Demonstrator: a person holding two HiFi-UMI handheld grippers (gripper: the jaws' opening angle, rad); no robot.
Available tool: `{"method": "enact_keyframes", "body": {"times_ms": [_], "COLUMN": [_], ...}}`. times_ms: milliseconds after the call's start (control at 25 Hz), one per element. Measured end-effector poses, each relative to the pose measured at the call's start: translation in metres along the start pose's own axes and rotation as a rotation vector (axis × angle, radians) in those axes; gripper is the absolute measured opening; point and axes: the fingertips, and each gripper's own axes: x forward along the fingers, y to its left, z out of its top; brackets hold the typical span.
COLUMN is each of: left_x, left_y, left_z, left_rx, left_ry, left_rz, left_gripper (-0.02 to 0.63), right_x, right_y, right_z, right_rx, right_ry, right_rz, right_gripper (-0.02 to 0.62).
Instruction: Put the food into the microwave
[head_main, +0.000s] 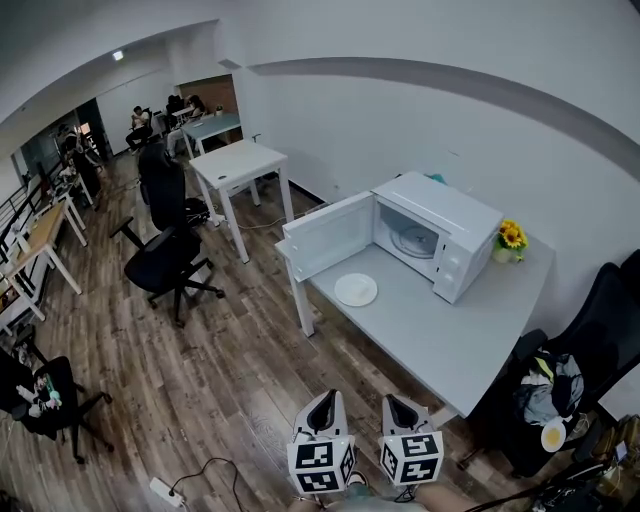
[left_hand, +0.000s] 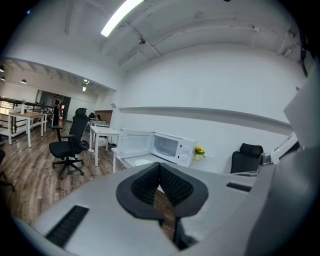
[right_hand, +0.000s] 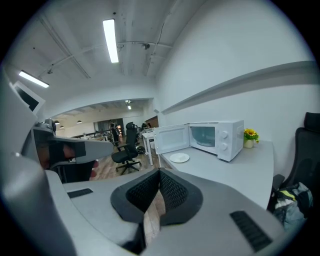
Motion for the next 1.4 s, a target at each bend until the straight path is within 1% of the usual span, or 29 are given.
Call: {"method": "enact_keyframes", "body": {"times_ms": [400,720,920,1400], "left_x": [0.055,0.081,0.092,0.118], "left_y": [0.01,0.029,0.039,0.046], "left_z": [0.01,0.016,0.015,0.02], "left_rx": [-0.007,-0.001,-0.026,-0.017], "left_ry": [0.002,0.004,0.016,0.04], "left_rz": [0.017,0.058,0.079,0.074], "left_gripper": [0.003,0.003,0.003,0.003], "right_x": [0.051,0.092,0.109,0.128], "right_y": [-0.026,-0.029,-0.031,-0.052], "right_z": [0.019,0.03,0.032,0.033], "right_rx": [-0.004,0.0,0.003,0.023], "right_ry": [0.004,0.007,0.019,0.047], "right_rz": [0.024,0.065,0.081,0.051], "right_gripper": [0.015,0.015,0.015,0.015]}}
